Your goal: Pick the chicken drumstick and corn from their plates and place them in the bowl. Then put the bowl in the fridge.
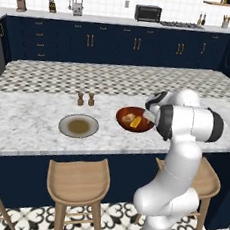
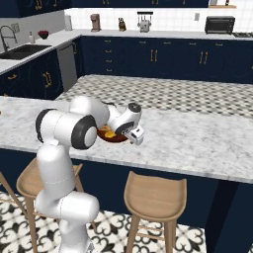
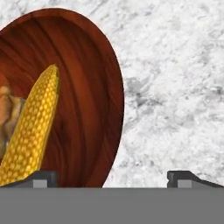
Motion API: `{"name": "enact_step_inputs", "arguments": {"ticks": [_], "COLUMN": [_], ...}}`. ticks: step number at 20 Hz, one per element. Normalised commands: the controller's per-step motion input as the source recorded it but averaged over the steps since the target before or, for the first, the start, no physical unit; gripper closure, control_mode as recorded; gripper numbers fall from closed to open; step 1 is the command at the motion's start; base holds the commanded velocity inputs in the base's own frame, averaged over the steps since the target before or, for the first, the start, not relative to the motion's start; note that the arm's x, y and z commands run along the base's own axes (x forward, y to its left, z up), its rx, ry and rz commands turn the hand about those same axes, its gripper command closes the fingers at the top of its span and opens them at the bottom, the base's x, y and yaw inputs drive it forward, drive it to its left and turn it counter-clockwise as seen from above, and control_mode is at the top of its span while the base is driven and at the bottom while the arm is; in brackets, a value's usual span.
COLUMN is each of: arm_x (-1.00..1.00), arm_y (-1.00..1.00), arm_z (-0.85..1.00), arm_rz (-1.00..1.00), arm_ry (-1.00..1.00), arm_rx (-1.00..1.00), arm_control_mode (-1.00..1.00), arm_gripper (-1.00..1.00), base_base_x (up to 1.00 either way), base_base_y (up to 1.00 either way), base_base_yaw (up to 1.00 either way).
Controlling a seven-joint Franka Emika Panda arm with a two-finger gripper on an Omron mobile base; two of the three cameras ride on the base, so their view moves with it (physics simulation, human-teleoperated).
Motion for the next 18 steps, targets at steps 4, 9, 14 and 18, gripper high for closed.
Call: {"name": "enact_step_inputs", "arguments": {"ticks": [4,9,14,18], "arm_x": [0.29,0.41,0.09,0.02], "arm_y": [0.16,0.12,0.32,0.18], "arm_z": [-0.46,-0.21,-0.15,0.01], "arm_rz": [0.01,0.01,0.00,0.00], "arm_ry": [0.00,0.00,0.00,0.00], "arm_rx": [0.00,0.00,0.00,-0.01], "arm_control_mode": [-1.00,-1.00,-1.00,-1.00], "arm_gripper": [-1.00,-1.00,1.00,1.00], "base_base_x": [0.00,0.00,0.00,0.00], "base_base_y": [0.00,0.00,0.00,0.00], "base_base_yaw": [0.00,0.00,0.00,0.00]}}
